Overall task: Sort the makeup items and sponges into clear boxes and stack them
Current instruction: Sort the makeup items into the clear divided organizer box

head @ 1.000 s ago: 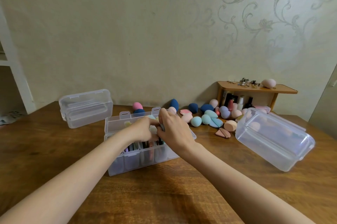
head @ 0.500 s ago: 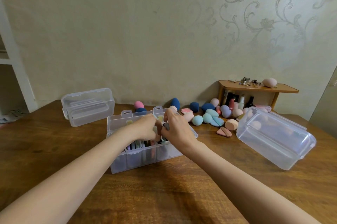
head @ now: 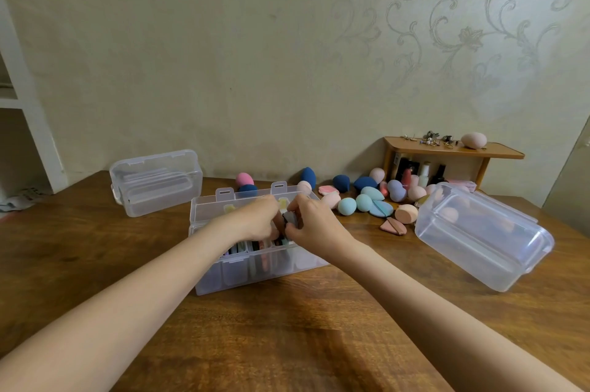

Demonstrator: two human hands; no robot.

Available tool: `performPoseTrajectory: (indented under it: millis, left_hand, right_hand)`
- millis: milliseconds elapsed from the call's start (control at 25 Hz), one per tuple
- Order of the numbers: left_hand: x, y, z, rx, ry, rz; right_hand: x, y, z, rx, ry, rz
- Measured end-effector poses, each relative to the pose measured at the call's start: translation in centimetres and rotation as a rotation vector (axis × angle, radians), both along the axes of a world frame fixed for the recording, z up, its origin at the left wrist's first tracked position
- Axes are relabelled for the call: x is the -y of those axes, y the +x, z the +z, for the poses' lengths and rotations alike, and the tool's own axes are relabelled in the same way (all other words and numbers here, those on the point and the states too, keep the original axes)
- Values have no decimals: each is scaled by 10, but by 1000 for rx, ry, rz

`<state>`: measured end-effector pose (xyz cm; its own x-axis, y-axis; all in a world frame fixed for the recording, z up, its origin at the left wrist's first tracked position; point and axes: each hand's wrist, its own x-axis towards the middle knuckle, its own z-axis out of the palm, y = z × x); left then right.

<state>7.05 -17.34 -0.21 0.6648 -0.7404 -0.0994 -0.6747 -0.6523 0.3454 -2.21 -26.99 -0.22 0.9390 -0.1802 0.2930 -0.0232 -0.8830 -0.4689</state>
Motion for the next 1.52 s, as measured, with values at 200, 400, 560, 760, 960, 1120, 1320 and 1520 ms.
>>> performPoseTrajectory:
  millis: [200, 400, 560, 760, 960, 1120, 1320, 1520]
  left_hand:
    - [-8, 10, 2, 46, -132, -60]
    - [-11, 4, 11, 69, -57, -152]
    - [-16, 2, 14, 54, -82, -155]
    - [-16, 5, 10, 43, -137, -100]
    - [-10, 7, 2, 158, -225, 55]
    - [-5, 9, 2, 113, -105, 155]
    - [-4, 11, 28, 19, 35, 27]
    - [10, 32, 32, 38, -56, -78]
  right_hand:
    - [-8, 4, -6, 24, -230, 36]
    - [3, 13, 1, -209, -106, 83]
    - [5, 27, 12, -512, -235, 139]
    - [3, 35, 18, -674, -176, 183]
    - [1, 41, 14, -742, -369, 206]
    - [0, 43, 18, -780, -344, 191]
    - [29, 31, 57, -575, -21, 145]
    - [102, 76, 50, -450, -212, -205]
